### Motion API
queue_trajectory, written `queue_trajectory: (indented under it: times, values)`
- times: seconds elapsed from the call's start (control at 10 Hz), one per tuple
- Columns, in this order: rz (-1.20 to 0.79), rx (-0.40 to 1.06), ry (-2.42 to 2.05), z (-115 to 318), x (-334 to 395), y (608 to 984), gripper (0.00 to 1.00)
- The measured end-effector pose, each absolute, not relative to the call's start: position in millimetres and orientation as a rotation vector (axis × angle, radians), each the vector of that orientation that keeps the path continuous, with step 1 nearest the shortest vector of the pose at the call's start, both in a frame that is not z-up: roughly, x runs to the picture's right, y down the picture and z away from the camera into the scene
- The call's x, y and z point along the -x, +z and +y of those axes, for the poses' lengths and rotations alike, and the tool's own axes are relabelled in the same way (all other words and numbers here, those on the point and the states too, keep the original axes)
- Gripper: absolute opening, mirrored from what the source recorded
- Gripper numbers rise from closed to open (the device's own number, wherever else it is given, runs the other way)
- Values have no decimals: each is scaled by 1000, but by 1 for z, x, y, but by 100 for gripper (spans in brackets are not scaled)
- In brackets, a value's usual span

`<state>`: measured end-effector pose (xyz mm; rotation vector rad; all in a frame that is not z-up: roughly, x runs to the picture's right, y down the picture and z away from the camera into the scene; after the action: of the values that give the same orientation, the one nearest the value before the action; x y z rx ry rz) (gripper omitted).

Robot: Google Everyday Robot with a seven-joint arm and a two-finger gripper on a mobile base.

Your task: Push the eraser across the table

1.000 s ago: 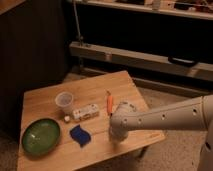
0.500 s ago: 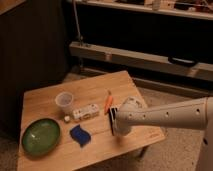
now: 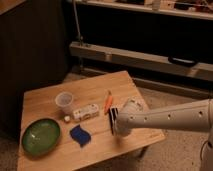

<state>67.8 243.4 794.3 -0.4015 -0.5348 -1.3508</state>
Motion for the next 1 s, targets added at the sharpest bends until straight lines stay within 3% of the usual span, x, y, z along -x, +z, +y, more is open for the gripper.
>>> queue_trajectory:
  times: [1.0]
  values:
    - [-500,368,-1377,187,-71,847,0]
